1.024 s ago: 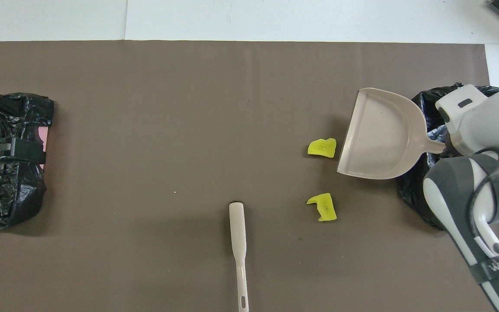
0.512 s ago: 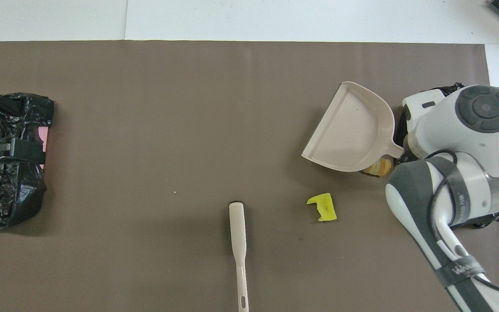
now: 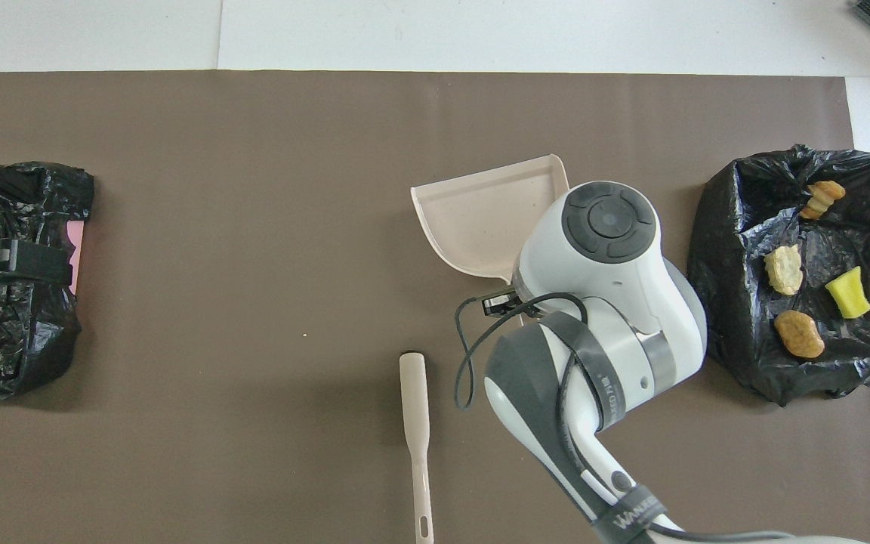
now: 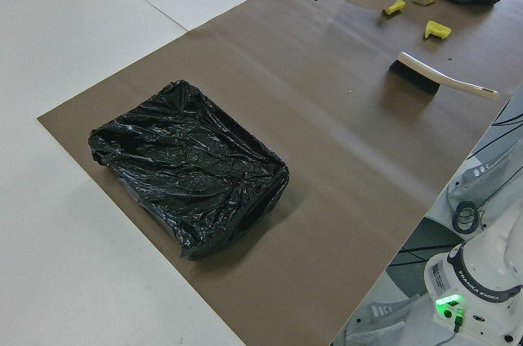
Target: Sweep and dump trash in bin
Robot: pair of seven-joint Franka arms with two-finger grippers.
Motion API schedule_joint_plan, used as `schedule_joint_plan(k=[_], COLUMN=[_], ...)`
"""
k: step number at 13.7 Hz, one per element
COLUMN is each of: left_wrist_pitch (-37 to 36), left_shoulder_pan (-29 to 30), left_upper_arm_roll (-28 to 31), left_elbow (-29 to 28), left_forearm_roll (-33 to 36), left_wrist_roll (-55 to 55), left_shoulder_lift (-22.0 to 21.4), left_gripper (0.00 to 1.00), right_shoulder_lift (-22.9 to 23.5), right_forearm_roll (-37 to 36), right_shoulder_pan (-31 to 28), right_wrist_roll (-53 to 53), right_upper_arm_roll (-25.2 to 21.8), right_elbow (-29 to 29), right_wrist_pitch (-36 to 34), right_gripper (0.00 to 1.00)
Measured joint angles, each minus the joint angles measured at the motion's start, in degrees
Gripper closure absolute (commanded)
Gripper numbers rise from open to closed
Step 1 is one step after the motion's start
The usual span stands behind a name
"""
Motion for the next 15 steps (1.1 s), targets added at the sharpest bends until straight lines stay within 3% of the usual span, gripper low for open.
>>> schedule_joint_plan(k=[7, 8, 9, 10, 15], left_wrist_pitch=[-0.04, -0.05, -0.08, -0.12, -0.35], left_shoulder_pan=[0.0, 0.0, 0.0, 0.0, 1.97], left_upper_arm_roll=[0.0, 0.0, 0.0, 0.0, 0.19], left_elbow=[0.0, 0.0, -0.01, -0.03, -0.04], left_forearm_roll=[0.0, 0.0, 0.0, 0.0, 0.0], left_wrist_roll=[0.0, 0.0, 0.0, 0.0, -0.01], left_shoulder_lift=[0.0, 0.0, 0.0, 0.02, 0.24], left_gripper=[0.0, 0.0, 0.0, 0.0, 0.0], right_shoulder_lift=[16.98, 19.07, 20.43, 21.11, 20.85], right_forearm_roll=[2.29, 2.31, 2.63, 3.42, 4.21], right_shoulder_pan=[5.39, 5.48, 5.44, 5.36, 5.31], right_wrist_roll=[16.0, 17.41, 18.08, 18.17, 18.18], right_upper_arm_roll=[-0.05, -0.06, -0.16, -0.33, -0.42], right_elbow=[16.82, 18.96, 20.4, 21.22, 22.68], right_wrist_pitch=[-0.02, -0.02, -0.02, -0.02, -0.91], right_gripper=[1.0, 0.79, 0.04, 0.0, 0.0])
